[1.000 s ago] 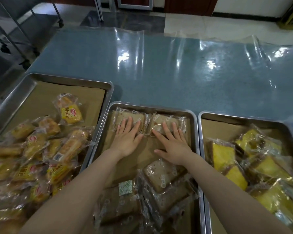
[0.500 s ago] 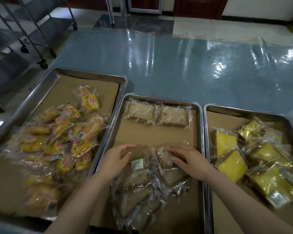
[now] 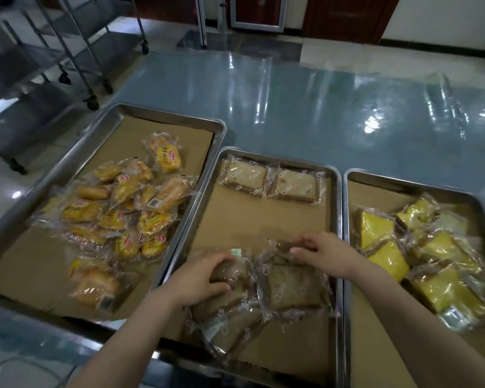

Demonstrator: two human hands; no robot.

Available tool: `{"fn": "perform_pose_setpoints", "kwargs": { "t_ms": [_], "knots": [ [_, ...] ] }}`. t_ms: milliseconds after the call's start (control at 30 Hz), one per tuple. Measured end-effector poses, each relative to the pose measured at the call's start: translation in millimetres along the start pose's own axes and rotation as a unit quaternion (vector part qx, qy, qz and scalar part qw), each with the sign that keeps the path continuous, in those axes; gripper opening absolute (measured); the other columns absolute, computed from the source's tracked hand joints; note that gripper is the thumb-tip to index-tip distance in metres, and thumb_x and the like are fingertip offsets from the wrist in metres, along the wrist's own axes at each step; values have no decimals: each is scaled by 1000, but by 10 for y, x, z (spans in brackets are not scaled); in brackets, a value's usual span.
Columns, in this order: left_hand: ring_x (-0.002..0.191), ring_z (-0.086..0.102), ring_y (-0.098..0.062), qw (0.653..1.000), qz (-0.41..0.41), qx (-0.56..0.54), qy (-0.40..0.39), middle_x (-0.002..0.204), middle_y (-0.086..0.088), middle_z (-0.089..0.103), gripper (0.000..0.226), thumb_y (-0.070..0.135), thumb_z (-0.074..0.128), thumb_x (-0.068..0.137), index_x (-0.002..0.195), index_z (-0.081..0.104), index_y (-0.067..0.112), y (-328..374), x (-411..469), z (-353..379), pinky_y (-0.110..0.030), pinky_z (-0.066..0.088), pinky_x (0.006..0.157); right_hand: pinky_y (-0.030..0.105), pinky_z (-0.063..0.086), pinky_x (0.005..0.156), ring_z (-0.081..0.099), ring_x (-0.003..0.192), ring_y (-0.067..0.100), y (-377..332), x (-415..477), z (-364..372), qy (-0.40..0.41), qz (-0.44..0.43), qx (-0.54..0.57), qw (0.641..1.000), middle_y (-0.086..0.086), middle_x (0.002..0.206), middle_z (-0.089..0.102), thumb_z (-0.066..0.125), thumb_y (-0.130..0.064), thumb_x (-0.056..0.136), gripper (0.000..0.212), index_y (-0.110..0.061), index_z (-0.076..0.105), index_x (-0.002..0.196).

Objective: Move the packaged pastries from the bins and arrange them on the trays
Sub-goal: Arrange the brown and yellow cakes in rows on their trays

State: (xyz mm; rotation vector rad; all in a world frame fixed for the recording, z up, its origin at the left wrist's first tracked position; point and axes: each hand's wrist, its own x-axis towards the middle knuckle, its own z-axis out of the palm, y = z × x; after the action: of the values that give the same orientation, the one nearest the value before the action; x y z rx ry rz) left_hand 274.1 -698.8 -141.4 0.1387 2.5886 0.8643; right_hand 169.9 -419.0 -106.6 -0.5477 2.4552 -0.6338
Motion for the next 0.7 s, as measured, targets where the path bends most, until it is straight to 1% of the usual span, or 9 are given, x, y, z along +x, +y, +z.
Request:
{"fn": "perform_pose_setpoints", "kwargs": {
  "t_ms": [133, 233, 300, 333, 400, 467, 567, 633, 700],
  "knots": [
    [116, 49, -6, 999, -16, -12, -28, 133, 12, 51, 49, 40, 55, 91, 138, 40, 36, 33, 91, -184, -24, 42, 94, 30, 46, 60, 59, 71, 16, -41, 130, -161, 128, 0, 0, 992, -2, 77, 64, 51, -42, 94, 29, -18, 65, 99],
    [110, 50, -6, 999, -11, -9, 28, 127, 9, 48, 37, 36, 50, 95, 129, 54, 23, 77, 227, -384, -25, 40, 95, 38, 50, 67, 60, 75, 21, -27, 229, -188, 206, 9, 18, 978, 2, 82, 65, 47, -40, 96, 32, -13, 63, 102],
    [96, 52, -8, 998, -6, -4, 59, 111, 8, 50, 23, 32, 50, 95, 111, 63, 22, 100, 334, -502, -25, 42, 86, 39, 51, 72, 61, 81, 23, -1, 293, -212, 191, 16, 38, 981, 1, 86, 66, 45, -40, 97, 32, -14, 63, 102],
    [89, 54, -9, 998, -6, -2, 61, 100, 8, 53, 15, 30, 50, 94, 104, 61, 26, 109, 399, -557, -24, 43, 78, 36, 51, 71, 61, 82, 21, 18, 335, -236, 168, 15, 43, 985, -2, 85, 65, 45, -40, 97, 30, -16, 63, 102],
    [82, 57, -9, 999, -9, 4, 47, 91, 10, 61, 9, 26, 52, 94, 102, 53, 29, 132, 549, -655, -21, 44, 68, 28, 43, 61, 60, 79, 18, 42, 425, -309, 109, 6, 27, 994, -9, 79, 61, 47, -40, 97, 26, -21, 63, 97],
    [84, 59, -7, 1000, -12, 18, 18, 97, 10, 65, 14, 26, 51, 95, 109, 52, 25, 162, 742, -723, -22, 44, 69, 24, 37, 58, 59, 81, 17, 52, 538, -390, 58, -3, 17, 998, -9, 81, 60, 49, -40, 96, 25, -19, 61, 96],
    [87, 57, -10, 995, -8, 98, 26, 101, 8, 65, 15, 27, 47, 97, 107, 57, 25, 209, 1039, -750, -25, 41, 68, 26, 41, 72, 56, 94, 13, 70, 670, -469, 22, -9, 38, 999, -9, 104, 58, 53, -41, 94, 31, -19, 56, 116],
    [88, 58, -14, 989, -18, 134, 64, 105, 5, 66, 19, 26, 46, 96, 110, 59, 26, 226, 1168, -708, -29, 42, 70, 28, 43, 70, 56, 89, 13, 86, 723, -484, 15, -17, 41, 999, -7, 99, 60, 54, -40, 94, 27, -19, 57, 110],
    [97, 60, -20, 985, -32, 134, 103, 114, 0, 64, 24, 23, 47, 95, 118, 56, 27, 236, 1203, -625, -33, 48, 78, 28, 45, 65, 59, 84, 16, 97, 735, -495, 42, -17, 43, 998, -6, 89, 61, 53, -40, 94, 21, -21, 56, 103]
  ]
}}
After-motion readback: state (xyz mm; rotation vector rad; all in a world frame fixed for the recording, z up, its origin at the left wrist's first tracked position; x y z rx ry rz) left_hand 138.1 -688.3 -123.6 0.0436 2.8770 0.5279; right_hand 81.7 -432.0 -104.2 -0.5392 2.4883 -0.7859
